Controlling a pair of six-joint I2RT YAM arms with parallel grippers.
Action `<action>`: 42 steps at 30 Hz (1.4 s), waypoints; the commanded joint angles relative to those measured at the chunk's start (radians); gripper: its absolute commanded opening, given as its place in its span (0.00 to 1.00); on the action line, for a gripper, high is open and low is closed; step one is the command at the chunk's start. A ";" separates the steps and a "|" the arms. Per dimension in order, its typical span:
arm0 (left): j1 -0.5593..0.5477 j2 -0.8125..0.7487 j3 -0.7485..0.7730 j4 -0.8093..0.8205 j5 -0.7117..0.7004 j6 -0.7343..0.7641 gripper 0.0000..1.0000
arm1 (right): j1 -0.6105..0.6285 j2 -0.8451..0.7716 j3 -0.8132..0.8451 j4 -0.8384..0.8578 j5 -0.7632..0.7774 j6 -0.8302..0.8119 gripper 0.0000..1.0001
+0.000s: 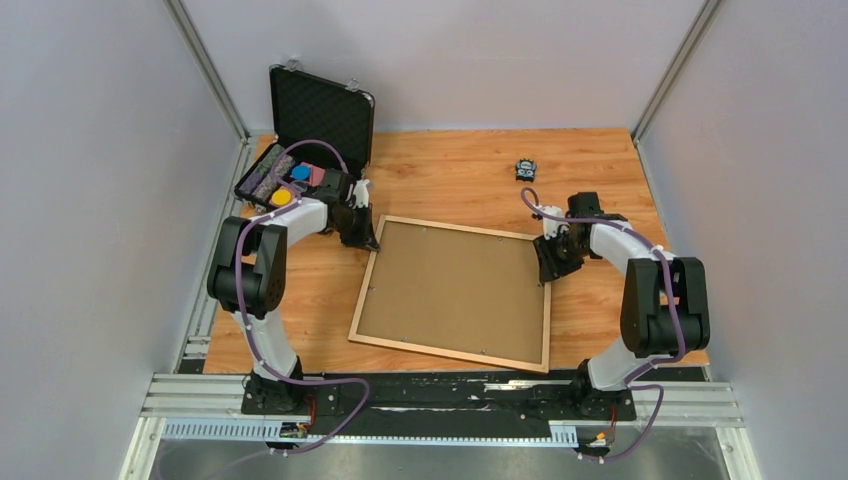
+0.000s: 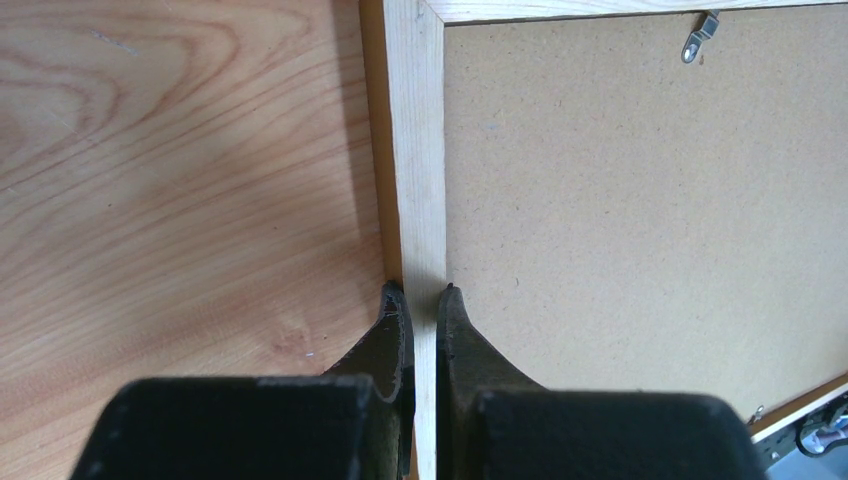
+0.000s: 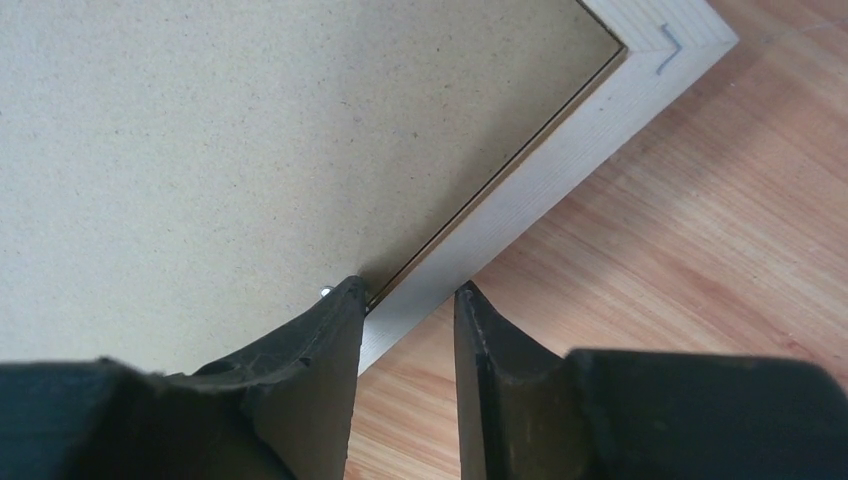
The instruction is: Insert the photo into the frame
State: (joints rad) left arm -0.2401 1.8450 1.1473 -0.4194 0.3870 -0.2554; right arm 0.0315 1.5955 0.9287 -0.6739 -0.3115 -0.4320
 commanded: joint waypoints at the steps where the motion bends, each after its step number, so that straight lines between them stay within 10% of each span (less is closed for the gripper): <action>1: -0.005 0.033 -0.002 -0.035 0.027 0.027 0.00 | 0.018 0.023 0.005 -0.066 -0.089 -0.131 0.36; 25: 0.017 0.040 0.005 -0.035 0.047 0.023 0.00 | -0.104 0.046 0.173 -0.082 -0.186 0.033 0.51; 42: 0.039 0.057 0.051 -0.025 0.085 0.044 0.00 | -0.104 0.253 0.269 -0.008 -0.178 0.170 0.18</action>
State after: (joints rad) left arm -0.2070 1.8618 1.1625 -0.4324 0.4355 -0.2382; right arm -0.0818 1.8023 1.1229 -0.7513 -0.4648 -0.2943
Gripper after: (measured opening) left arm 0.040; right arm 0.240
